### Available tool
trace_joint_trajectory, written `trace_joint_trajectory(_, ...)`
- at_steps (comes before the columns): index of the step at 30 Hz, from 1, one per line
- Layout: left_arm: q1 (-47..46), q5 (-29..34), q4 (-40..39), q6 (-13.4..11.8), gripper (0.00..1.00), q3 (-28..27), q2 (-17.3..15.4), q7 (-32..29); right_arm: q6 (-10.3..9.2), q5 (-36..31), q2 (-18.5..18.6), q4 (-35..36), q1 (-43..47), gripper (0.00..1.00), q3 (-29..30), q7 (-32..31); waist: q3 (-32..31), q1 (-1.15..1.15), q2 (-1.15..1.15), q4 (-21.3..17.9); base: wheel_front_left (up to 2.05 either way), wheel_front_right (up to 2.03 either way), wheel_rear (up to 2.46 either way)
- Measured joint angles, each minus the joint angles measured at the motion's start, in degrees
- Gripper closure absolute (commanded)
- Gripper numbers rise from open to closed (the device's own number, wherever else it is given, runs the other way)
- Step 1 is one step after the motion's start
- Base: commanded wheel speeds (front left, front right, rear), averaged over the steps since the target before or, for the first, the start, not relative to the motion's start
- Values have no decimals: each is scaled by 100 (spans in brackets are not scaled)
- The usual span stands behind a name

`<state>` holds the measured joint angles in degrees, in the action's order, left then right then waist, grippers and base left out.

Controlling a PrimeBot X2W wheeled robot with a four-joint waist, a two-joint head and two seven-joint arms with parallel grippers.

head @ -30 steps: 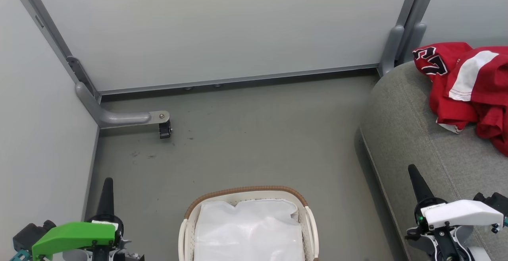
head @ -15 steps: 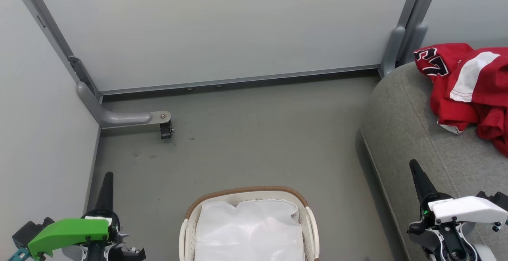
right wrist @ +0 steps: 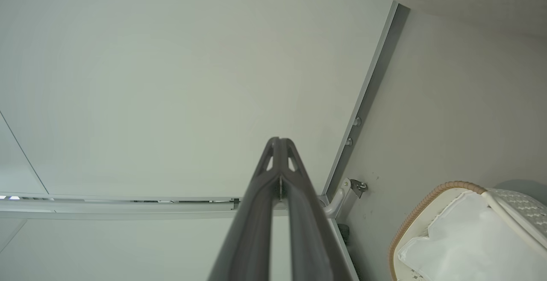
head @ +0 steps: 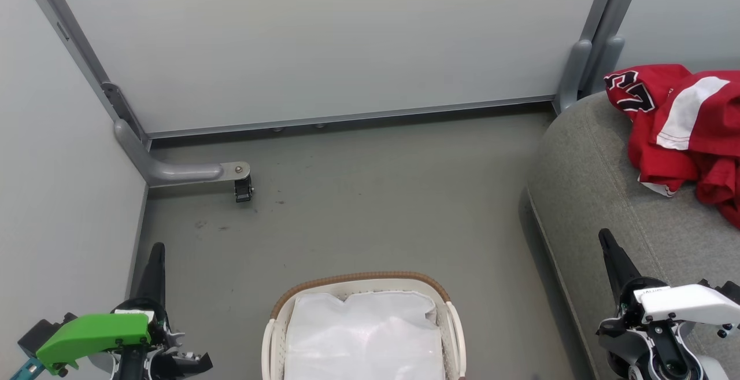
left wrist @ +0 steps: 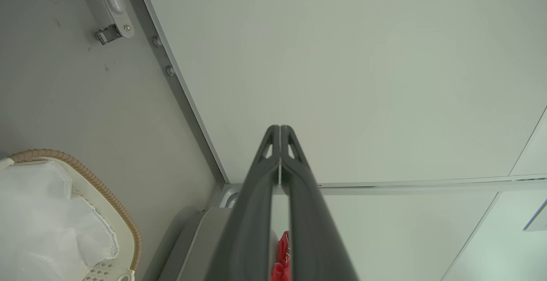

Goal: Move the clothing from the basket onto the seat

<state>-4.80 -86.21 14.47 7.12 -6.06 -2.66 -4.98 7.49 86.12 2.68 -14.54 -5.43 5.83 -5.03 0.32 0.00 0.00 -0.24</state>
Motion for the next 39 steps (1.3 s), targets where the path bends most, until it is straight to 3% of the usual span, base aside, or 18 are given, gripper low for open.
trace_joint_trajectory(16, -106, -606, -32, 18, 100, -42, -1, -153, 0, 610, 3, 42, -48, 100, 70, -156, -14, 0, 0, 23, 0, 0, 0)
trace_joint_trajectory(39, -113, -611, -36, 23, 100, -43, -2, -156, 0, 619, 3, 45, -52, 100, 73, -157, -14, 0, 0, 24, 0, 0, 0)
